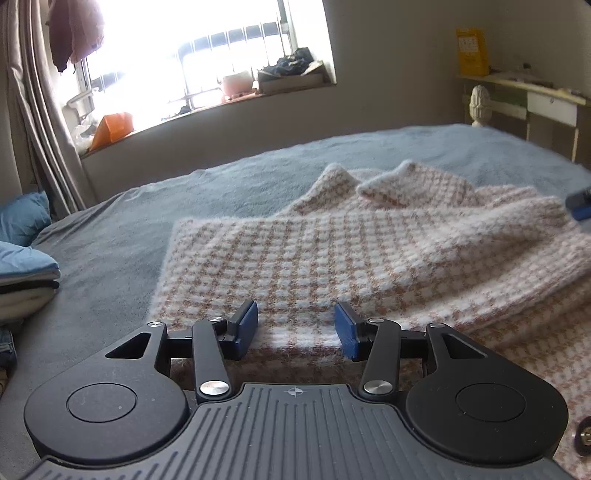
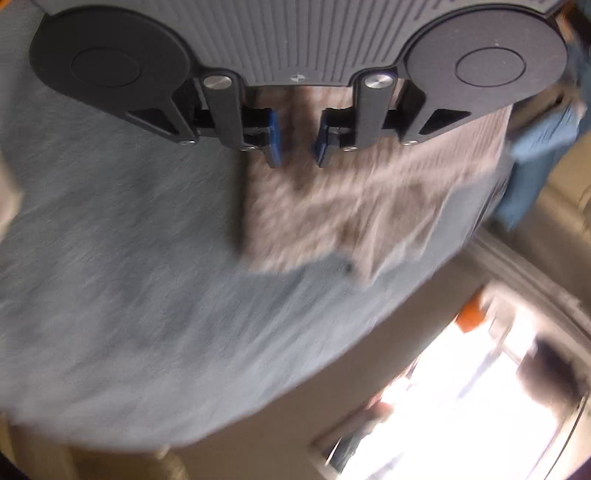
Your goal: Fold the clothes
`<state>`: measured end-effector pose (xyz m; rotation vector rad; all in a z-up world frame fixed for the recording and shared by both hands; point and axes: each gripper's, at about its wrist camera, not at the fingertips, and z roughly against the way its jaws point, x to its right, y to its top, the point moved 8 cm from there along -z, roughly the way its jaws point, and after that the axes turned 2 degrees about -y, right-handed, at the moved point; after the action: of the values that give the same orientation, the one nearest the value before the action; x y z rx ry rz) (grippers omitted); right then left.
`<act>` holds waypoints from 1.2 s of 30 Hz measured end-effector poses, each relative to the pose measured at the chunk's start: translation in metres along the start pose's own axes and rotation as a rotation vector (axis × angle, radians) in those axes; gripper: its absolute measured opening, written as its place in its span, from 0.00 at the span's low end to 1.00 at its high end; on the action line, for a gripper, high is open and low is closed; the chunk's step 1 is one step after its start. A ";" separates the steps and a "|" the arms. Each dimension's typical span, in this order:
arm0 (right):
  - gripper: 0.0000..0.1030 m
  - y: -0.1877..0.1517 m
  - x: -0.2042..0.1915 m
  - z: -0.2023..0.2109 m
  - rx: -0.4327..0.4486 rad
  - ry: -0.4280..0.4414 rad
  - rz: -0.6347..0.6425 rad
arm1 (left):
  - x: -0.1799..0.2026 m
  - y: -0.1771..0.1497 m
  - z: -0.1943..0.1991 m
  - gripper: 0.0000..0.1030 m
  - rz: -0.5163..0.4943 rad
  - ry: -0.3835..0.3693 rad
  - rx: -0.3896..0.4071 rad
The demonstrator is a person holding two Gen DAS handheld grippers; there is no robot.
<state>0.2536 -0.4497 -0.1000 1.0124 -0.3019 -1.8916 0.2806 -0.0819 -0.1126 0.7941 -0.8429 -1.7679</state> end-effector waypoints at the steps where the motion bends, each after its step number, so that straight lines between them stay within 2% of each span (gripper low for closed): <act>1: 0.30 0.005 -0.003 0.006 0.032 -0.020 0.022 | 0.000 0.001 0.003 0.45 0.002 -0.010 0.011; 5: 0.30 0.009 -0.046 0.016 0.053 -0.008 0.193 | 0.013 0.002 0.004 0.45 -0.031 -0.047 0.031; 8: 0.29 -0.013 -0.096 0.010 0.034 0.006 0.431 | 0.028 -0.004 -0.003 0.45 -0.063 -0.055 0.014; 11: 0.28 -0.042 -0.127 -0.017 -0.044 0.004 0.606 | 0.036 -0.012 -0.006 0.45 -0.064 -0.033 0.005; 12: 0.27 -0.053 -0.130 -0.029 -0.079 -0.018 0.651 | 0.036 -0.013 -0.006 0.45 -0.061 -0.032 0.006; 14: 0.25 -0.076 -0.122 -0.057 -0.144 -0.120 0.743 | 0.038 -0.016 -0.005 0.45 -0.060 -0.032 0.008; 15: 0.25 -0.079 -0.120 -0.063 -0.147 -0.140 0.767 | 0.038 -0.016 -0.004 0.45 -0.068 -0.032 0.013; 19: 0.25 -0.069 -0.133 -0.050 -0.146 -0.185 0.721 | 0.033 -0.014 0.002 0.46 -0.051 -0.055 0.025; 22: 0.25 -0.072 -0.159 -0.037 -0.126 -0.134 0.781 | 0.031 -0.018 0.002 0.46 -0.050 -0.068 0.039; 24: 0.25 -0.077 -0.171 -0.047 -0.146 -0.119 0.806 | 0.030 -0.019 0.000 0.46 -0.042 -0.070 0.042; 27: 0.25 -0.081 -0.166 -0.085 -0.186 -0.184 0.820 | 0.028 -0.019 0.000 0.47 -0.019 -0.081 0.039; 29: 0.25 -0.067 -0.163 -0.095 -0.175 -0.188 0.728 | 0.026 -0.020 0.001 0.47 -0.002 -0.089 0.037; 33: 0.25 -0.047 -0.163 -0.082 -0.173 -0.193 0.585 | 0.022 -0.020 0.001 0.49 0.030 -0.106 0.033; 36: 0.26 -0.055 -0.169 -0.056 -0.222 -0.123 0.562 | 0.019 -0.020 0.002 0.52 0.055 -0.118 0.030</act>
<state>0.2991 -0.2704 -0.0787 0.5828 -0.3921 -1.4356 0.2631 -0.0941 -0.1309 0.6846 -0.9625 -1.7705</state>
